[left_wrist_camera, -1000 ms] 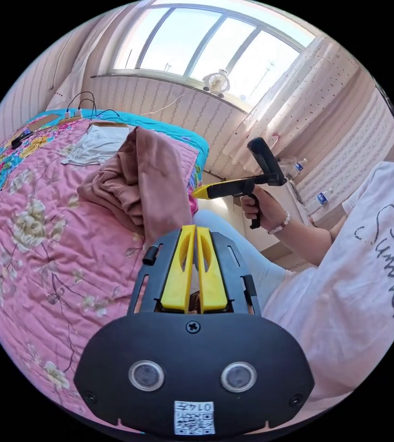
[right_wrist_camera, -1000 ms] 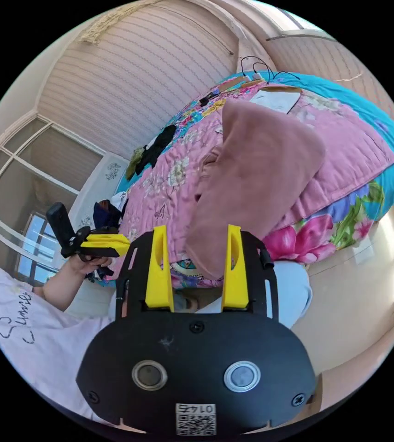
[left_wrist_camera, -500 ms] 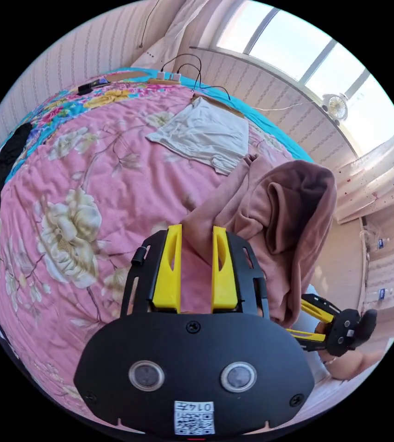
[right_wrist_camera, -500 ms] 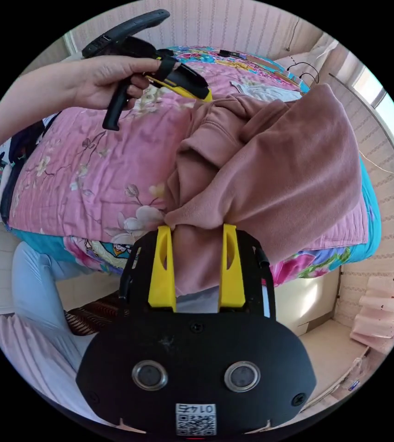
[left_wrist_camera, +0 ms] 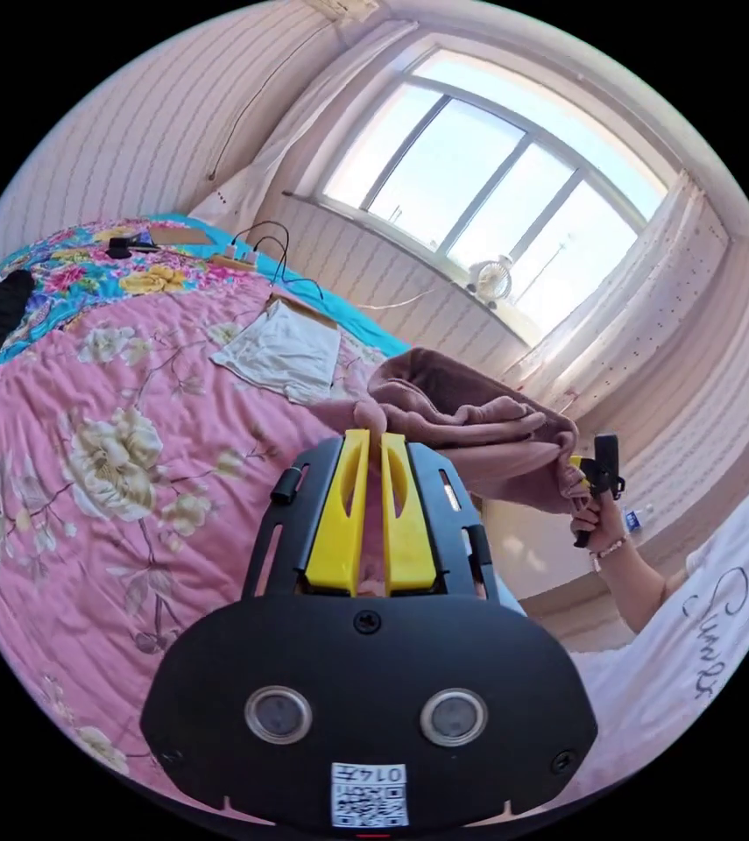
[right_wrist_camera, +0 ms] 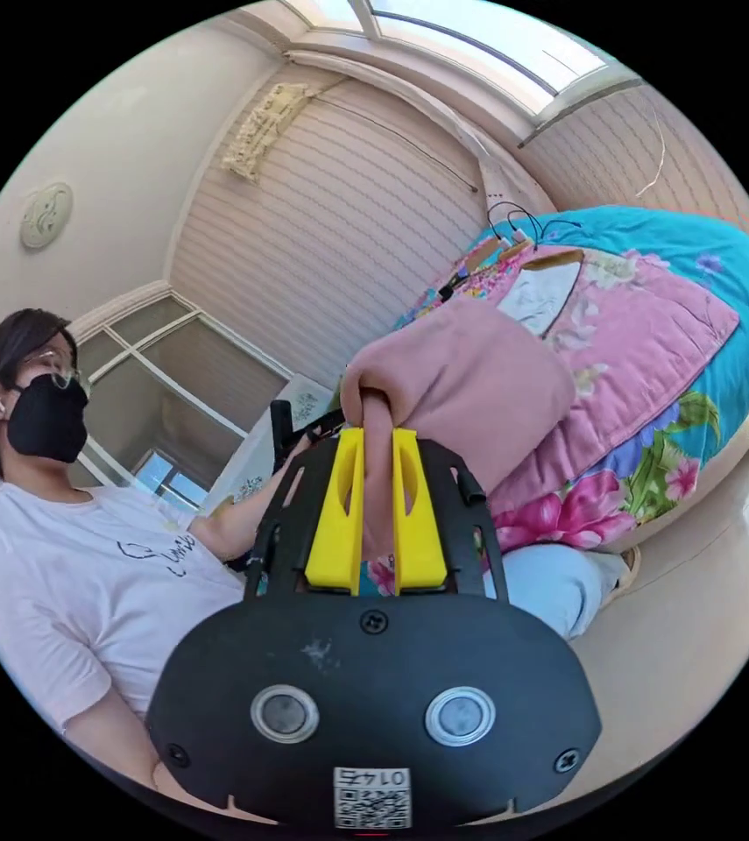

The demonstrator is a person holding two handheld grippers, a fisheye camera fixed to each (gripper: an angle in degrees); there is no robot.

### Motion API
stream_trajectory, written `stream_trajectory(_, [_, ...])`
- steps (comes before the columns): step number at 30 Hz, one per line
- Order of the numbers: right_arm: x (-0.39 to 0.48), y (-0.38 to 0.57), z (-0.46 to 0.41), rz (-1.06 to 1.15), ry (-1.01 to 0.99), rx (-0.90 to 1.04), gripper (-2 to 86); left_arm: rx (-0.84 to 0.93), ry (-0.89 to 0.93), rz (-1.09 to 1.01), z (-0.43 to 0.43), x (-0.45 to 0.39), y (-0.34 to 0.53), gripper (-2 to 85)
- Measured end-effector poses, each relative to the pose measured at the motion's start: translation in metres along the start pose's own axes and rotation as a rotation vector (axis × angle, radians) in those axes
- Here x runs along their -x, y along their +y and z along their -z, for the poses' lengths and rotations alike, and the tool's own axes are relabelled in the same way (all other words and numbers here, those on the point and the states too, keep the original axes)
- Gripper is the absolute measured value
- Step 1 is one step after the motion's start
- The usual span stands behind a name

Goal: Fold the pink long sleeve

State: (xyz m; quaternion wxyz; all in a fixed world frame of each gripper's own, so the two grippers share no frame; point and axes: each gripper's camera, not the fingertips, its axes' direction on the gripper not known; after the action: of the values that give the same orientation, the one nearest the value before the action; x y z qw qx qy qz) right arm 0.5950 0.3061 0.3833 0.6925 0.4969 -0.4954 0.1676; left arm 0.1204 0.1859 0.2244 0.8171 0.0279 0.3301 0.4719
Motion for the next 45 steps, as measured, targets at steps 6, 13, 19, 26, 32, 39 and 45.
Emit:
stream_trajectory(6, [0.031, 0.003, -0.014, 0.047, 0.029, 0.096, 1.0, -0.337, -0.127, 0.067, 0.207, -0.020, 0.095, -0.4])
stream_trajectory(13, [0.036, -0.003, -0.075, 0.014, -0.301, 0.097, 0.3, -0.364, -0.400, 0.229, 0.336, -0.026, 0.208, -0.4])
stream_trajectory(19, [0.100, -0.105, -0.149, 0.216, -0.269, 0.166, 0.2, -0.528, -0.368, 0.319, 0.406, 0.020, 0.199, -0.4])
stream_trajectory(26, [0.223, -0.296, -0.193, 0.383, -0.257, -0.066, 0.1, -0.661, -0.491, 0.132, 0.507, 0.023, 0.030, -0.3])
stream_trajectory(32, [0.284, -0.313, -0.175, 0.664, -0.376, -0.193, 0.1, -0.791, -0.549, -0.079, 0.574, -0.040, 0.024, 0.6])
stream_trajectory(39, [0.167, -0.218, -0.245, 0.535, -0.372, 0.125, 0.1, -0.498, -0.468, 0.115, 0.534, 0.020, 0.180, 1.3])
stream_trajectory(45, [0.011, -0.071, -0.298, 0.075, -0.193, 0.460, 0.0, -0.211, -0.334, 0.629, 0.434, 0.102, 0.362, 1.8])
